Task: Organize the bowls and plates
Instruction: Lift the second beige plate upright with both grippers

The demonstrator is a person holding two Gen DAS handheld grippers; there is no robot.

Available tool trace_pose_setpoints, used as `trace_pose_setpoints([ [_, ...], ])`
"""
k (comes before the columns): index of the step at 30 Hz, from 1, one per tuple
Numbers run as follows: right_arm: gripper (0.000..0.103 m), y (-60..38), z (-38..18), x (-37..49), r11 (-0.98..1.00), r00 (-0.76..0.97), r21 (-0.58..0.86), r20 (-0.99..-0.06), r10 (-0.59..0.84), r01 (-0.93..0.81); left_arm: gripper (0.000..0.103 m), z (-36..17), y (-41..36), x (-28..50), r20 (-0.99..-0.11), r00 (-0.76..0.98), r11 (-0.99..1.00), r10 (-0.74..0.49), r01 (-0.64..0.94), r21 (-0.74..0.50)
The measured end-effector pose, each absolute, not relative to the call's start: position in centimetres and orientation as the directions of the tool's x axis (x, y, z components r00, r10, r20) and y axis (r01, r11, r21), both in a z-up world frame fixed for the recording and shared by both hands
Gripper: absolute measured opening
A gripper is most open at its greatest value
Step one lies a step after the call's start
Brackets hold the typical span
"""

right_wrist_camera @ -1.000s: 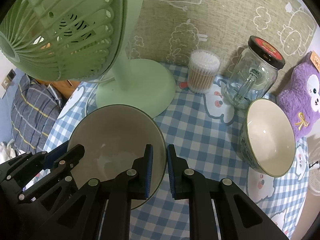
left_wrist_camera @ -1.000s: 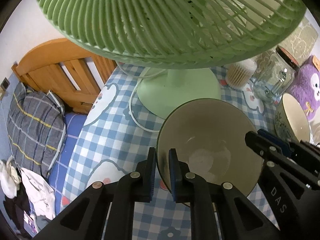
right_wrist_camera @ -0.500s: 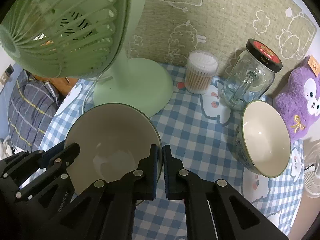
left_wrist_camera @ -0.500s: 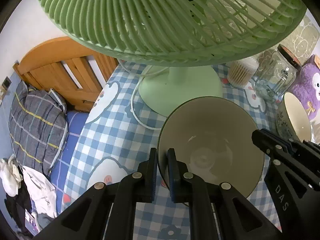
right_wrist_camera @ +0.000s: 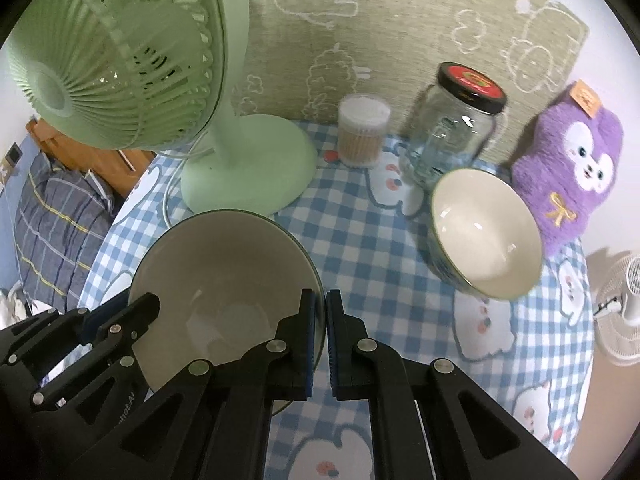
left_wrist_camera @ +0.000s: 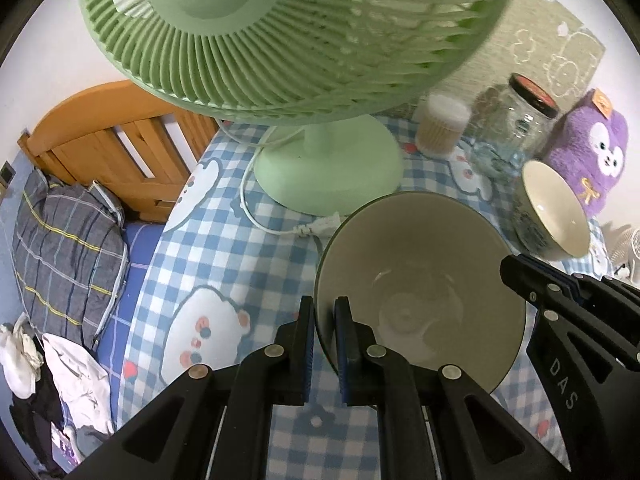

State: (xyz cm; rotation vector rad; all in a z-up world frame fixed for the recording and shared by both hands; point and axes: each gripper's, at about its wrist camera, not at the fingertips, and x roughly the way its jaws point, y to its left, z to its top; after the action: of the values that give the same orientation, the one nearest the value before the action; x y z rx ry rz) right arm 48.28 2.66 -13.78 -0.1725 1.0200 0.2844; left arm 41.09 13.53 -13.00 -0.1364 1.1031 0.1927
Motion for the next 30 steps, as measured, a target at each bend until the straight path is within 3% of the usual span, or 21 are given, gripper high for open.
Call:
trace_pose_setpoints([
  [30,0.008,-3.0,-7.1,35.1,0.990,0.578,-0.019,-0.813,0.067,-0.141,0.006,-6.7,8.5,31.1,-0.861,0.509,0.998,-0.011,-0.052,-0.044],
])
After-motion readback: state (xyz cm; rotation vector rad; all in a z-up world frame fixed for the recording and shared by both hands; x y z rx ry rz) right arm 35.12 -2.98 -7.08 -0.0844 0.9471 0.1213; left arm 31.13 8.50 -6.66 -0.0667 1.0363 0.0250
